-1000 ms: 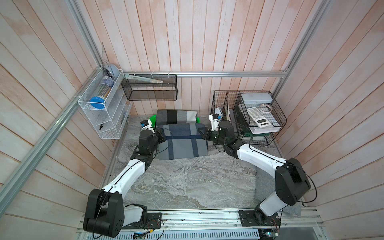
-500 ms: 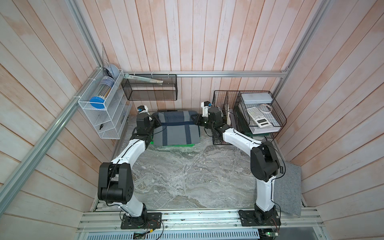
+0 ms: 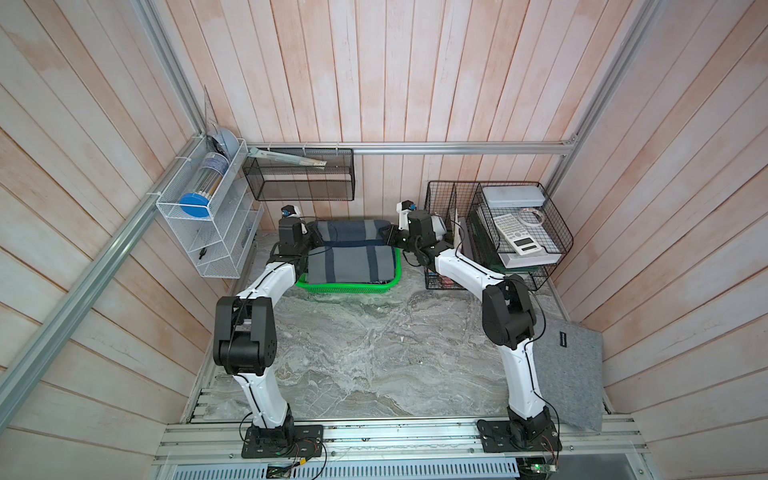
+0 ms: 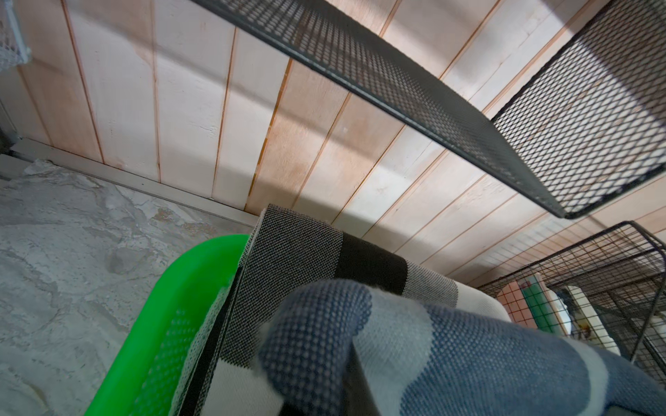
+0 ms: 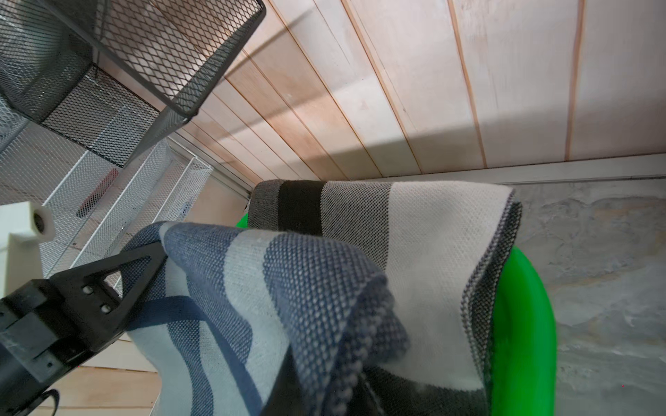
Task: Put the folded scarf in the basket
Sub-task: Place the scarf in the basket.
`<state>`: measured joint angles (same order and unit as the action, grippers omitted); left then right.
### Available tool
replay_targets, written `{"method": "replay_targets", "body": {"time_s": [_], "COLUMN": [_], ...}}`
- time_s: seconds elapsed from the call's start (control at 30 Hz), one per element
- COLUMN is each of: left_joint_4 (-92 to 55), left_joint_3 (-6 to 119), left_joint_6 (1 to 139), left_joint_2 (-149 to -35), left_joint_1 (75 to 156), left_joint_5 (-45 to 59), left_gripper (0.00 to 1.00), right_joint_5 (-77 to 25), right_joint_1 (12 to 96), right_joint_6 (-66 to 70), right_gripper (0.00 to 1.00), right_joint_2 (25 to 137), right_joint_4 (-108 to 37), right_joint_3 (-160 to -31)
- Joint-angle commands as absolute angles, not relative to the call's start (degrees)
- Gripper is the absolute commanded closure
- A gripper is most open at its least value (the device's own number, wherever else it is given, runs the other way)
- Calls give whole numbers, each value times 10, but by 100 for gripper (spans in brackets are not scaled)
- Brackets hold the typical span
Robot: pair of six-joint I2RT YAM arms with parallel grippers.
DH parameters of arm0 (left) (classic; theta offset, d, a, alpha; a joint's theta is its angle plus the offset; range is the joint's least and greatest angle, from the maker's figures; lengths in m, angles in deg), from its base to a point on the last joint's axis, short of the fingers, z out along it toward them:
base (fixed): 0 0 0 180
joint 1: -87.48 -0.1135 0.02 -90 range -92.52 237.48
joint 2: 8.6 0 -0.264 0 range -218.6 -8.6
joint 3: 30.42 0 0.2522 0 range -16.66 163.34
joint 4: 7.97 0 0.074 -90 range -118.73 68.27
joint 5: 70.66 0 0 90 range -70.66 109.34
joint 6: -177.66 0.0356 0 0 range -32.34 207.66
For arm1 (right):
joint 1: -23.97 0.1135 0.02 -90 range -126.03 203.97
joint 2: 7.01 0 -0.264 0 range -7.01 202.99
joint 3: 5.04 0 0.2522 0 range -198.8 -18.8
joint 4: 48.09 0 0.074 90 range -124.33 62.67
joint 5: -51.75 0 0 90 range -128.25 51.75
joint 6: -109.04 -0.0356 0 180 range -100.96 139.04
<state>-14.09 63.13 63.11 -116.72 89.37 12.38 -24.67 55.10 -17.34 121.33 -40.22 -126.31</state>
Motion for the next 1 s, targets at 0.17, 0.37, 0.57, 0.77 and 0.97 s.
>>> {"method": "replay_targets", "body": {"time_s": [0.17,0.37,0.57,0.77,0.97], "left_joint_4": [-128,-115,-123,-112,-116], "left_joint_3": [689,673,637,513,383], "left_joint_6": [645,624,584,554,509], "left_joint_2": [-1200,-1176,-1116,-998,-881], "left_joint_1": [876,875,880,934,1059], "left_joint_5": [114,122,118,126,171], "left_gripper": [100,10,6,6,7], "right_joint_5": [-272,-269,-272,-320,-389], "right_joint_1": [539,538,543,558,558], "right_joint_6": [-181,-168,-142,-128,-150], "right_gripper": [100,34,22,21,21], "right_joint_2": [1239,1237,1162,971,744], "right_joint_4": [-375,-352,-342,-404,-408], "right_joint_3": [-1307,-1332,-1260,-1007,-756]}}
